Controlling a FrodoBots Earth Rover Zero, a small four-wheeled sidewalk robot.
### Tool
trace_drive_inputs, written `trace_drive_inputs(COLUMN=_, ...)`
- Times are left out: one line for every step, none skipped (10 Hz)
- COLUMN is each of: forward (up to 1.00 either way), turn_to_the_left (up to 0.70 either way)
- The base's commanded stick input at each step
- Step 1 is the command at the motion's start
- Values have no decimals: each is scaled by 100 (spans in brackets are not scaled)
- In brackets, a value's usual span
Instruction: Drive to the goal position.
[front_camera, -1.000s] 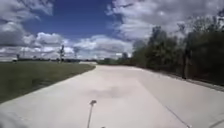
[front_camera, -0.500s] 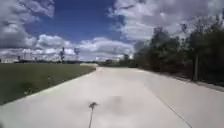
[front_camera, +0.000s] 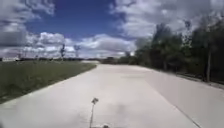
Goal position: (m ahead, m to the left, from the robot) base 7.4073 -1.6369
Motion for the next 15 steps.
trace_drive_inputs(forward=100, turn_to_the_left=0)
trace_drive_inputs(forward=100, turn_to_the_left=0)
trace_drive_inputs(forward=100, turn_to_the_left=0)
trace_drive_inputs(forward=100, turn_to_the_left=0)
trace_drive_inputs(forward=100, turn_to_the_left=0)
trace_drive_inputs(forward=100, turn_to_the_left=0)
trace_drive_inputs(forward=100, turn_to_the_left=0)
trace_drive_inputs(forward=100, turn_to_the_left=0)
trace_drive_inputs(forward=100, turn_to_the_left=0)
trace_drive_inputs(forward=100, turn_to_the_left=0)
trace_drive_inputs(forward=100, turn_to_the_left=0)
trace_drive_inputs(forward=100, turn_to_the_left=0)
trace_drive_inputs(forward=100, turn_to_the_left=0)
trace_drive_inputs(forward=100, turn_to_the_left=0)
trace_drive_inputs(forward=100, turn_to_the_left=0)
